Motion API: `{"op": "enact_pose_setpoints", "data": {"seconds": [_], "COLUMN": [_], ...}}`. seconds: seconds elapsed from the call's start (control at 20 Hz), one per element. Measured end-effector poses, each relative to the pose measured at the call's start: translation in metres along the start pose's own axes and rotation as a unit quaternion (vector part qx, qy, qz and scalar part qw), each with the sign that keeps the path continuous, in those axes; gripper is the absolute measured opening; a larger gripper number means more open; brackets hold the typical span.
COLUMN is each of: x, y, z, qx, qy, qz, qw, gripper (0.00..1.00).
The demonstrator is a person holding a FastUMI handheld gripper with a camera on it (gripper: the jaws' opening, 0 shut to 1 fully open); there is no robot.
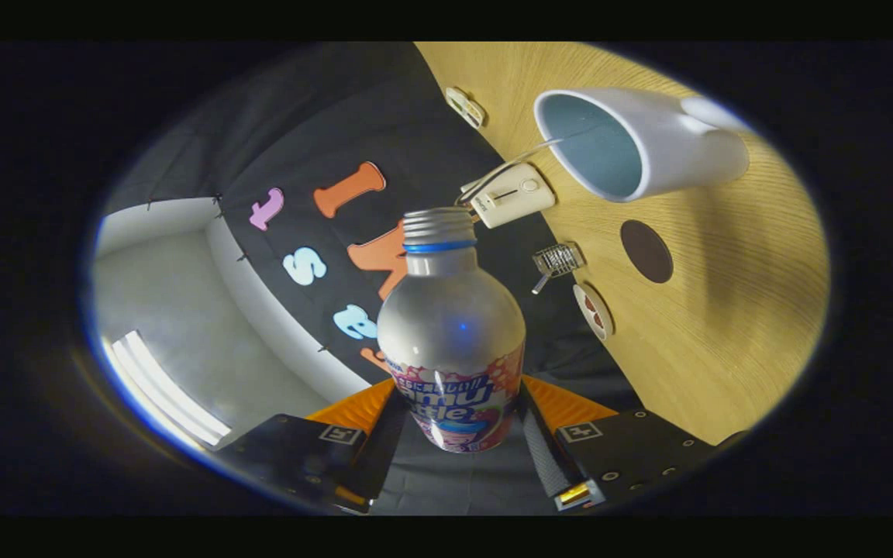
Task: Take the bottle from table, then pour the juice into the cup, finally place the bottle on the coaster
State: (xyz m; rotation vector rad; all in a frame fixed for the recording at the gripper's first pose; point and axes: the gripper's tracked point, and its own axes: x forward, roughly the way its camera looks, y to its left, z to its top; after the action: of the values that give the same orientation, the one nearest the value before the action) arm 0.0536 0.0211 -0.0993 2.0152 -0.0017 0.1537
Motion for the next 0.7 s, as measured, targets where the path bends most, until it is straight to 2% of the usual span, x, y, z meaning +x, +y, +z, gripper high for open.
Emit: {"op": "enact_pose_setpoints", "data": {"seconds": [0.7], "x": [0.002], "y": [-0.007], "z": [0.013], "qx": [0.032], "qy": [-0.020], "qz": [0.000], "qw": [0.999], "gripper": [0.77]}}
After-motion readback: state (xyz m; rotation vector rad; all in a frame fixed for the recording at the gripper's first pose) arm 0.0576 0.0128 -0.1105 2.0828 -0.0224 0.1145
